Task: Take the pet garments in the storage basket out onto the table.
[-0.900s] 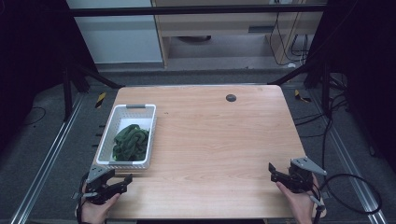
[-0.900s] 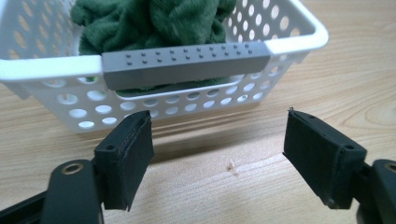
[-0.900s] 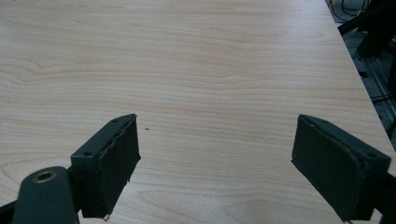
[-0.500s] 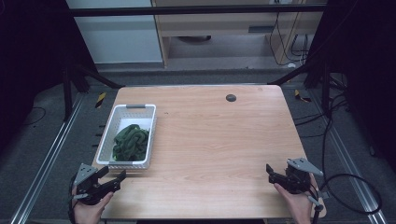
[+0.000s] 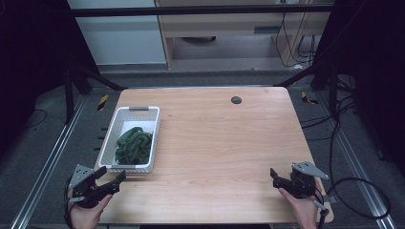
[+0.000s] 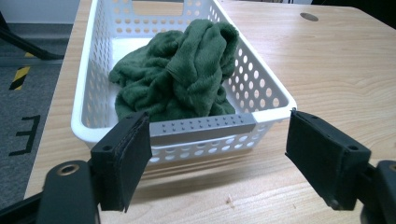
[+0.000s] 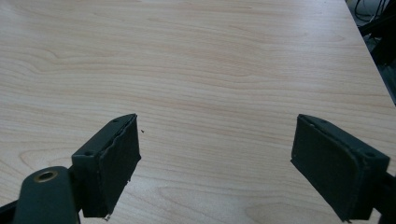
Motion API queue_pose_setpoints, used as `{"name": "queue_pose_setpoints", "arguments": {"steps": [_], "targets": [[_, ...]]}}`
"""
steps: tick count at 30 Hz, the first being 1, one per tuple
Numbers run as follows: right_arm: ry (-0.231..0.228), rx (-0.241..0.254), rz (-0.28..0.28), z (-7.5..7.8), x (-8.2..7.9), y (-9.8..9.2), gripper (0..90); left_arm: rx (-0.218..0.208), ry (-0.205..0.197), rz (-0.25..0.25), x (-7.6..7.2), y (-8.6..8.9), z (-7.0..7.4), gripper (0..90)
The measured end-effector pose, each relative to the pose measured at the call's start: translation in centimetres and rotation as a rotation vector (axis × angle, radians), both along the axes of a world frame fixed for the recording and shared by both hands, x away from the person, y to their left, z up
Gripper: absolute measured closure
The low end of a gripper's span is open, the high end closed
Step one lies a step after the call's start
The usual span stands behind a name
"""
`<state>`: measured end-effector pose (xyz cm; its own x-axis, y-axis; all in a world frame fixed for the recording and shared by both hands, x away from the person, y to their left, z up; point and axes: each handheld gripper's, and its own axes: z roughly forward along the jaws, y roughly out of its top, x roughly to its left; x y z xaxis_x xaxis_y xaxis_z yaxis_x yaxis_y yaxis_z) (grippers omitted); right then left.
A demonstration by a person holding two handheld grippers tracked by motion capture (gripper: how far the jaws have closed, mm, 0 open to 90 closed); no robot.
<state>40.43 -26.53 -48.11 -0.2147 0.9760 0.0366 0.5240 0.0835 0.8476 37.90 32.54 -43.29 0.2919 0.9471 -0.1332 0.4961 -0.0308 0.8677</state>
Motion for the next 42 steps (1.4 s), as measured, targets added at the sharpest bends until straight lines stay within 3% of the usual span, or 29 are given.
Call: {"name": "queue_pose_setpoints", "arguments": {"steps": [17, 19, 25, 42], "targets": [[-0.029, -0.011, -0.014, 0.1, 0.0, -0.1, 14.0, 0.008, -0.005, -0.034, 1.2, -0.3, 1.8, 18.9], [-0.032, 0.005, -0.001, 0.2, 0.1, -0.1, 13.5, 0.008, -0.011, -0.033, 1.5, -0.3, 2.1, 18.5], [-0.039, -0.011, 0.021, 0.1, 0.2, 0.2, 12.8, 0.013, -0.017, -0.038, 2.3, -0.4, 3.0, 18.0], [-0.047, -0.016, 0.029, 0.2, 0.0, 0.4, 12.7, 0.038, -0.023, -0.056, 4.7, -1.2, 5.0, 16.3]]}}
